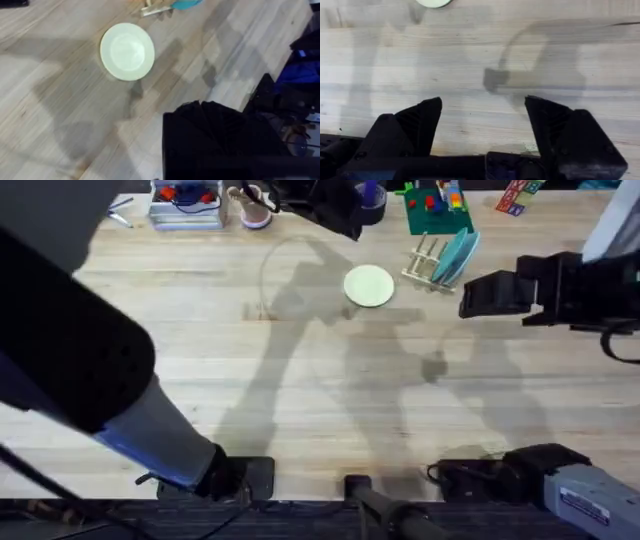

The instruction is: Pick up the plates from the table one by one and place each into a slot on the dish rack.

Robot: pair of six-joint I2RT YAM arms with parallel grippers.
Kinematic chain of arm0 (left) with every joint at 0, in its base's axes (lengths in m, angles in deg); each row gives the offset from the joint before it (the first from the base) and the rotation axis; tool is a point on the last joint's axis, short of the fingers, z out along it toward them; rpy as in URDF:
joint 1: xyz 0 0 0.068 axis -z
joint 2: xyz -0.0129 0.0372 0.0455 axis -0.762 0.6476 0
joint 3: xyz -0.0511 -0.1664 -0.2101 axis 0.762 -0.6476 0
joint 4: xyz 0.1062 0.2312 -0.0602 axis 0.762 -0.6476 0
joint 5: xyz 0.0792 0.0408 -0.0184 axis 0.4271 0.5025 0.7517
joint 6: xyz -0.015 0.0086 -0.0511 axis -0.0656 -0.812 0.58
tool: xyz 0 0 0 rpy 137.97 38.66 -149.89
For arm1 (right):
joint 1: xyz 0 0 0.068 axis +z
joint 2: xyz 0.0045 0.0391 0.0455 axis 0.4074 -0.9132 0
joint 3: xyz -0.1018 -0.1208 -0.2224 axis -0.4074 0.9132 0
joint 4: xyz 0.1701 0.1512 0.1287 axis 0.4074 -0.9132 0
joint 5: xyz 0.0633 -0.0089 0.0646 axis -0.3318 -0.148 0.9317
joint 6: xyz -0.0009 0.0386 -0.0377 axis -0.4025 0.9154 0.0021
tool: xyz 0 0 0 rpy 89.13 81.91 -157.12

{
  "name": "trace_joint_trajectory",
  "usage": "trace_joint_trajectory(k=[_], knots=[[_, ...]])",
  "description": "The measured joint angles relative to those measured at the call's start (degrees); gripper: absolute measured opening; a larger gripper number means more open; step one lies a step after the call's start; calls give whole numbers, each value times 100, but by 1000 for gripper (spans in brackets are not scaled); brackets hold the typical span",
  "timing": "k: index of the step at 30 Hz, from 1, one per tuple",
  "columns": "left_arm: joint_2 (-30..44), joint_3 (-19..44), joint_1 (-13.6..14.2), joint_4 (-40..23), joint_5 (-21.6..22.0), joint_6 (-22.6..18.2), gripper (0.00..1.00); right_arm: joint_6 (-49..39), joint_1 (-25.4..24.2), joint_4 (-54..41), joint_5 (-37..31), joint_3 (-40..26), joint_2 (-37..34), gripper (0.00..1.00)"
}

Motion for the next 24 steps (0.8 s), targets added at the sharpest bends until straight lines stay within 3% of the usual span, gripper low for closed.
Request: trace_joint_trajectory(k=[15, 24], knots=[[778, 36, 1, 750, -661, -130, 39, -17, 0, -2, 0, 1, 2, 994], [1565, 36, -20, 986, -726, -130, 39, -17, 0, 0, 0, 2, 1, 995]])
